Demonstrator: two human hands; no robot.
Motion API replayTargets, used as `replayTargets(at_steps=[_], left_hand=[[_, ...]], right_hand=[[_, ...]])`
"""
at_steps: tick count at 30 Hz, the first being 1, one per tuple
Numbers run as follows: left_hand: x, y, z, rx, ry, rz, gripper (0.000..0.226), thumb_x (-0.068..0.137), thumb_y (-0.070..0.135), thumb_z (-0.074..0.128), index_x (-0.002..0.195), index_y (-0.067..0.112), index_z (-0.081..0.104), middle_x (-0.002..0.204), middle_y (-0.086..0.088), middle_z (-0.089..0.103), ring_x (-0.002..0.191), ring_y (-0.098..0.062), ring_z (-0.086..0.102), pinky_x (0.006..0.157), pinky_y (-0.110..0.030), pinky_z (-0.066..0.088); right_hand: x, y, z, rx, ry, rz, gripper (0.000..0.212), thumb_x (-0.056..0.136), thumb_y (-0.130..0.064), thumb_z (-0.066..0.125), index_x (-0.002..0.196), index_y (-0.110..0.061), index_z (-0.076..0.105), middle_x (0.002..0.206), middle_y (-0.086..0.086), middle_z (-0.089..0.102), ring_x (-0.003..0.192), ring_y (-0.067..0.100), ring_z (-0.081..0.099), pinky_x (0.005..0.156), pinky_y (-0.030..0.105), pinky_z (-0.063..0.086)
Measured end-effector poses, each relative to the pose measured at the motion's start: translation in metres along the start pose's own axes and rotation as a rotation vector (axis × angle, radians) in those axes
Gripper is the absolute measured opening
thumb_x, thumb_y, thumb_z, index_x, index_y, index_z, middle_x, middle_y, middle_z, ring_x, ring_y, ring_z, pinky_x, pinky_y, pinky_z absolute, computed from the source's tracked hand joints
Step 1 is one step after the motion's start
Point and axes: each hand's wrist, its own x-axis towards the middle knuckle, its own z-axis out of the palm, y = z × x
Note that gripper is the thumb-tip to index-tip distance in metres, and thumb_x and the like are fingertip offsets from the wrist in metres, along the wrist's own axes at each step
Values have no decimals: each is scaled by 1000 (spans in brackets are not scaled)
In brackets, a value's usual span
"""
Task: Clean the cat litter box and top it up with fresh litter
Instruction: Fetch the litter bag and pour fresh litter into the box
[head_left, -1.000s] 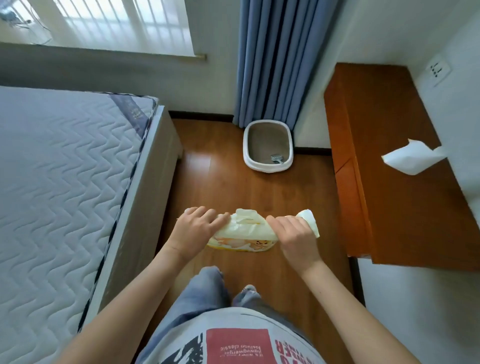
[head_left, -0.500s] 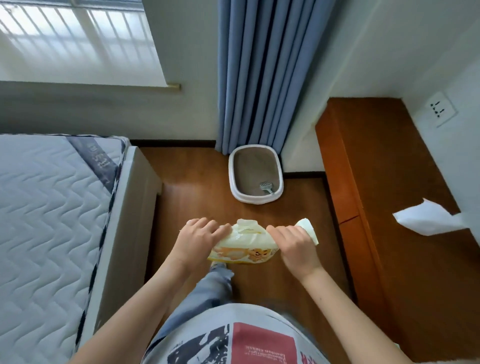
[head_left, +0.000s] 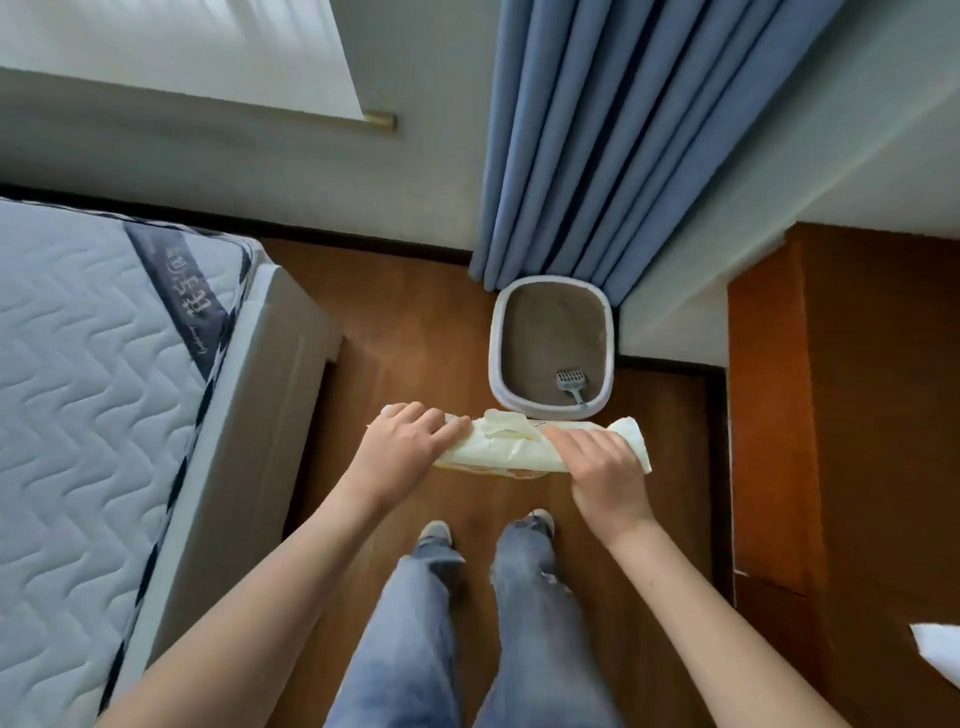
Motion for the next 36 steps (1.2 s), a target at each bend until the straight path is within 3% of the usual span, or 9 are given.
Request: replayTargets(at_steps=[2,6,10,15,17,22,27,30,36], left_hand=[[14,-15,32,39,15,-24,55,70,0,66,117,23,51,80,-1,66,65,-25,61,60,-34,54],[35,-46,108,11,4,-98,49,70,-2,56,112,24,53,76,0,62,62,-25,58,58,-34,52],[44,-89,190,-1,29,-113,45,71,-1,52,109,22,58,75,1,62,61,-24,57,57,-33,53],[46,-145,289,27,46,-155,47,72,0,38,109,26,52,69,3,59,56,-23,54,54,-30,50],[44,-169,323,52,75,-154,48,73,0,35,110,26,53,68,3,58,56,-23,54,54,-29,50],[46,-225,389,145,141,-132,44,70,-4,65,108,20,64,68,-1,57,56,-25,53,54,-30,47],[47,-269,442,225,220,-116,39,74,0,61,108,19,63,68,-3,56,57,-26,54,53,-31,44],[52,-292,458,245,318,-88,35,82,4,41,106,18,63,67,-3,55,56,-27,53,52,-32,44],[72,-337,474,303,460,-110,30,79,0,50,99,10,70,66,-6,55,56,-29,53,50,-35,44]], right_hand=[[17,22,34,0,1,-16,25,75,-3,64,98,-7,73,78,7,71,67,27,68,61,35,57],[48,61,112,-1,7,-52,36,80,-5,41,94,-11,74,70,3,66,60,24,62,57,30,51],[75,87,201,6,0,-80,40,81,-7,37,94,-10,75,70,3,68,60,23,64,56,30,52],[104,109,317,14,-26,-106,29,80,-7,47,90,-10,74,72,5,70,63,25,67,57,32,55],[113,112,356,38,-57,-113,22,72,-2,67,92,-10,74,73,5,70,64,25,67,57,32,55],[146,125,442,53,-81,-165,43,57,-4,85,97,-11,71,73,3,69,62,22,66,55,29,52],[177,131,505,60,-98,-171,36,61,2,77,86,-21,66,64,-4,60,58,20,59,52,24,31],[203,134,518,73,-113,-206,22,82,-6,63,89,-26,63,67,-7,57,64,17,57,53,30,40],[254,131,526,52,-92,-227,37,85,-5,44,102,-33,62,85,-8,65,81,19,58,64,33,44]])
